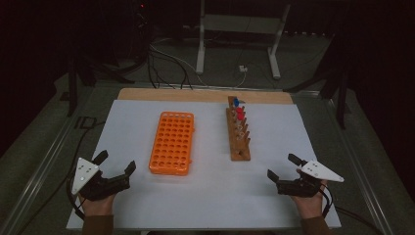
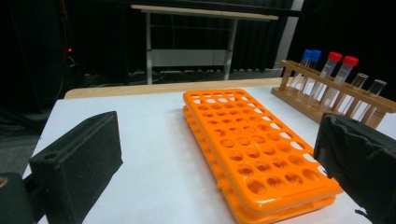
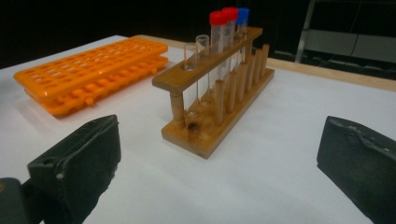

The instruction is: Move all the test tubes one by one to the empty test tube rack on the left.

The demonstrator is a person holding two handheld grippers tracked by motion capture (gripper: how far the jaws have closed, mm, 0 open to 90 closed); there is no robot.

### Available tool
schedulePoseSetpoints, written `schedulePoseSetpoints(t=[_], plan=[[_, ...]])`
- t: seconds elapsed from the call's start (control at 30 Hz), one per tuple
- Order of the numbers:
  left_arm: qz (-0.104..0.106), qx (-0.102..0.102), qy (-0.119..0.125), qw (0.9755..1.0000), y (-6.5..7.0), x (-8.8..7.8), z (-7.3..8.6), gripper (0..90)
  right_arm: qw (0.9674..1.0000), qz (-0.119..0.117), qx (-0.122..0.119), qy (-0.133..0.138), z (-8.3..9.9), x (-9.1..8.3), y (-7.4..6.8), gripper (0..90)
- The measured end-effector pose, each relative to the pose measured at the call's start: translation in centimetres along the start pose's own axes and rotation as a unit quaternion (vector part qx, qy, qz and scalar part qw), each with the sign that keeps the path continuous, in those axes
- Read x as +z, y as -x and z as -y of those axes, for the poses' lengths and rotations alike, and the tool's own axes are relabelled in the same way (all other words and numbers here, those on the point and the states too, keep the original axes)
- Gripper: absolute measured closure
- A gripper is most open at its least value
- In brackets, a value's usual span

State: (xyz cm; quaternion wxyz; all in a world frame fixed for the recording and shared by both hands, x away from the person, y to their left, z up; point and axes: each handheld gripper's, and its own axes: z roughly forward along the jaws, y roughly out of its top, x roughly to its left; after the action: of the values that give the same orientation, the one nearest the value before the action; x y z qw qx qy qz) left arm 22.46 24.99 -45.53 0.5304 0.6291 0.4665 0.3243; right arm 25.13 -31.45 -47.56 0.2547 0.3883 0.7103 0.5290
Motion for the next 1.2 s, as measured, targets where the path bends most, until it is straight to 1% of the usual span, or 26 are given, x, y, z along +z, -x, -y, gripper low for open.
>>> schedulePoseSetpoints(t=[0.07, 0.3, 0.33, 0.37, 0.4, 0.47, 0.53, 0.6, 0.63, 0.77, 0.83, 0.87, 0.9, 0.93, 0.97, 1.0, 1.07, 1.13, 1.2], plan=[[-0.001, 0.000, -0.004, 1.0000, 0.0, 0.1, 0.1, 1.5, 1.0000, -0.003, 0.002, -0.002, 0.0, 0.0, 0.1, 0.0], [0.000, 0.014, -0.017, 0.9998, 0.5, 0.4, 0.2, 1.4, 0.9999, -0.003, -0.009, -0.009, -0.1, 0.0, -0.2, 0.2], [0.002, 0.020, -0.019, 0.9996, 0.7, 0.4, 0.2, 1.4, 0.9999, -0.005, -0.007, -0.007, -0.1, 0.0, -0.2, 0.2], [0.002, 0.020, -0.019, 0.9996, 0.7, 0.4, 0.2, 1.4, 0.9999, -0.005, -0.007, -0.007, -0.1, 0.0, -0.2, 0.2], [0.001, 0.024, -0.020, 0.9995, 0.8, 0.4, 0.2, 1.4, 0.9999, -0.006, -0.009, -0.003, -0.3, 0.0, -0.4, 0.2], [0.003, 0.030, -0.022, 0.9993, 1.0, 0.5, 0.3, 1.4, 0.9999, -0.007, -0.013, -0.005, -0.6, 0.1, -0.5, 0.2], [0.003, 0.039, -0.025, 0.9989, 1.2, 0.6, 0.4, 1.4, 0.9999, -0.009, -0.012, -0.007, -0.8, 0.2, -0.6, 0.2], [0.005, 0.045, -0.031, 0.9985, 1.4, 0.8, 0.4, 1.4, 0.9997, -0.011, -0.017, -0.010, -1.2, 0.4, -0.7, 0.2], [0.006, 0.045, -0.033, 0.9984, 1.6, 0.9, 0.5, 1.4, 0.9997, -0.011, -0.017, -0.014, -1.4, 0.5, -0.8, 0.1], [0.005, 0.048, -0.033, 0.9983, 1.7, 0.9, 0.5, 1.4, 0.9994, -0.022, -0.020, -0.014, -2.5, 1.0, -0.9, 0.1], [0.003, 0.049, -0.035, 0.9982, 1.7, 0.9, 0.5, 1.5, 0.9991, -0.027, -0.028, -0.020, -3.0, 1.4, -1.1, 0.1], [0.003, 0.048, -0.036, 0.9982, 1.6, 0.9, 0.5, 1.5, 0.9991, -0.027, -0.028, -0.020, -3.0, 1.4, -1.1, 0.1], [0.002, 0.047, -0.035, 0.9983, 1.6, 0.9, 0.5, 1.5, 0.9984, -0.034, -0.038, -0.026, -3.5, 1.9, -1.3, 0.1], [0.001, 0.046, -0.034, 0.9983, 1.5, 0.9, 0.5, 1.5, 0.9984, -0.034, -0.038, -0.026, -3.5, 1.9, -1.3, 0.1], [0.002, 0.044, -0.034, 0.9985, 1.5, 0.9, 0.5, 1.5, 0.9979, -0.038, -0.045, -0.029, -4.0, 2.4, -1.5, 0.1], [0.003, 0.042, -0.037, 0.9984, 1.4, 0.8, 0.5, 1.5, 0.9979, -0.038, -0.045, -0.029, -4.0, 2.4, -1.5, 0.1], [0.008, 0.036, -0.042, 0.9985, 1.3, 0.9, 0.3, 1.5, 0.9976, -0.042, -0.047, -0.028, -4.6, 2.9, -1.6, 0.2], [0.007, 0.035, -0.043, 0.9984, 1.2, 0.9, 0.3, 1.6, 0.9974, -0.047, -0.046, -0.030, -5.5, 3.7, -1.4, 0.2], [0.005, 0.035, -0.042, 0.9985, 1.2, 0.9, 0.4, 1.6, 0.9973, -0.049, -0.045, -0.031, -5.7, 4.0, -1.4, 0.2]])
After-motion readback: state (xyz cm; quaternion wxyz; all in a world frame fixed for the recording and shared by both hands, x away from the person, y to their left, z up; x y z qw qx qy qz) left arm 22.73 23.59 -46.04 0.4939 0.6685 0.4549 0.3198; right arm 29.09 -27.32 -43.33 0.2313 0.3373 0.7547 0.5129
